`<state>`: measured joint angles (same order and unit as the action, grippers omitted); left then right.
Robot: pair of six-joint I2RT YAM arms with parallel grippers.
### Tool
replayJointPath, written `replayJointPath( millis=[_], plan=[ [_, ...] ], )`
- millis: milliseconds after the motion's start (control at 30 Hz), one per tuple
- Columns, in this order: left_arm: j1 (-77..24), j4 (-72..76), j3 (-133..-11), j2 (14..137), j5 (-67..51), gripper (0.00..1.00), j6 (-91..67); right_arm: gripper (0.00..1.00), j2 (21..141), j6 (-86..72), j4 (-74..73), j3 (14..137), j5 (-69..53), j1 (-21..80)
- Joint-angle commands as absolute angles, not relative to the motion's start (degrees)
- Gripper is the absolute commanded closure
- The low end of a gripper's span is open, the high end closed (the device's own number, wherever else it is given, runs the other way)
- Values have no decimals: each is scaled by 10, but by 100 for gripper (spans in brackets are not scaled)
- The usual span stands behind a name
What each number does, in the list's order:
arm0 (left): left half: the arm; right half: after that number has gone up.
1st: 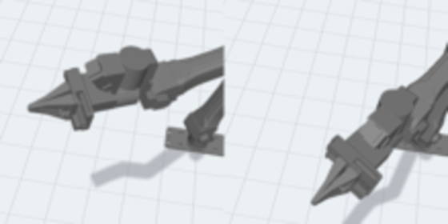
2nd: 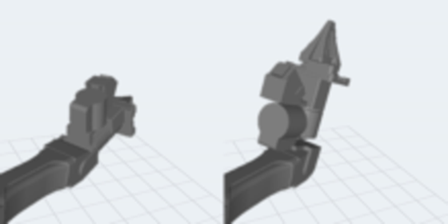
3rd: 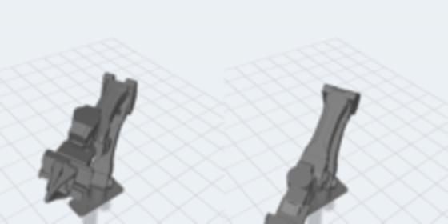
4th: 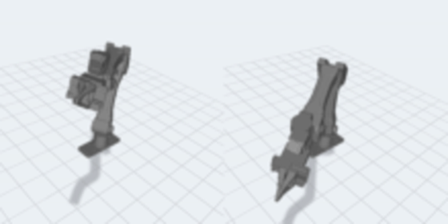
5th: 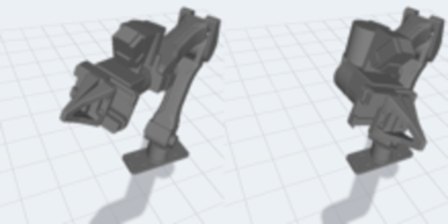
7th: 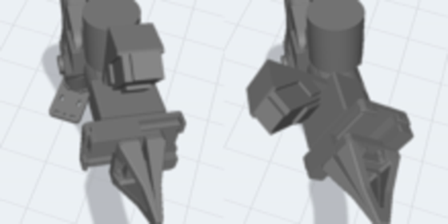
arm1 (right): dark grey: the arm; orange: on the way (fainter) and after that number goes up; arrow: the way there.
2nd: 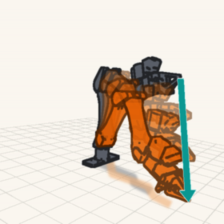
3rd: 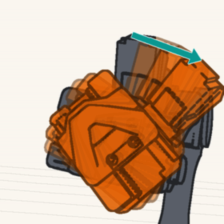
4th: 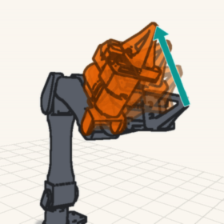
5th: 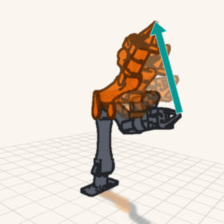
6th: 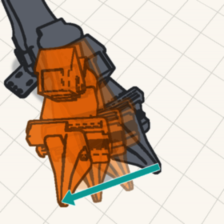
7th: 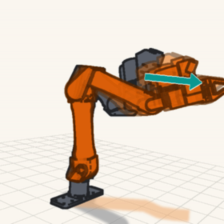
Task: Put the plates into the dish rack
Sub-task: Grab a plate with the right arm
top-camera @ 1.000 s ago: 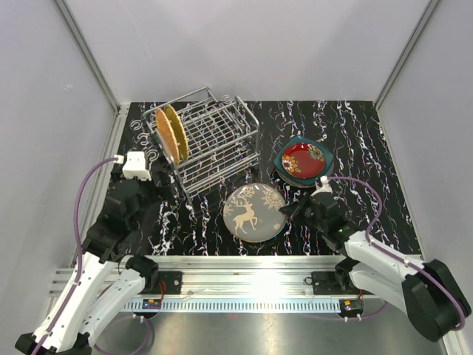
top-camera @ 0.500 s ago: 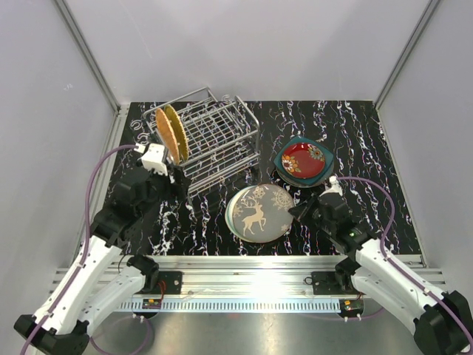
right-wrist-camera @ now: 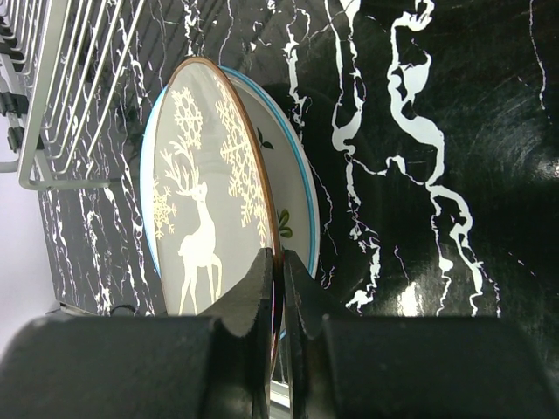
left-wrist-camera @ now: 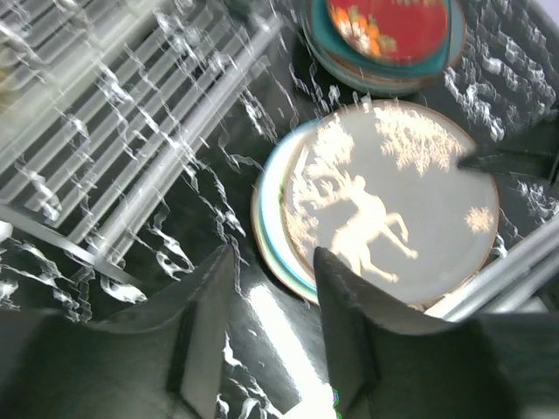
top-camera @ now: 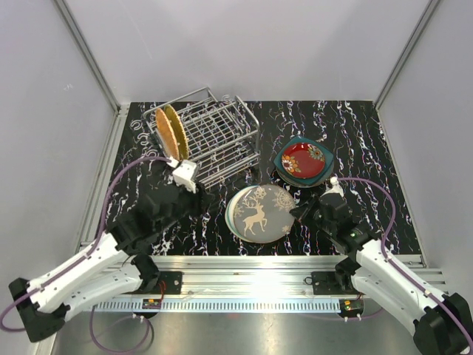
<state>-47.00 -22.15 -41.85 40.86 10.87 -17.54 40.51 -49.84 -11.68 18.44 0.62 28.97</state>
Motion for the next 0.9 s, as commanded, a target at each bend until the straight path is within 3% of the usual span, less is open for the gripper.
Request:
replayJointPath(
  millis=[0,167,600,867],
  plan=[
    [-551,-156,-403,432,223,60,-228,100,395,-487,-121,213,33,282],
    [-621,-124,-417,529,273,63,-250,98,387,-494,-124,200,31,280],
    [-623,-67,-439,727,311,64,-259,91,360,-498,-144,172,33,275],
    [-621,-40,-464,822,295,72,-265,90,346,-497,-150,158,31,273]
  ],
)
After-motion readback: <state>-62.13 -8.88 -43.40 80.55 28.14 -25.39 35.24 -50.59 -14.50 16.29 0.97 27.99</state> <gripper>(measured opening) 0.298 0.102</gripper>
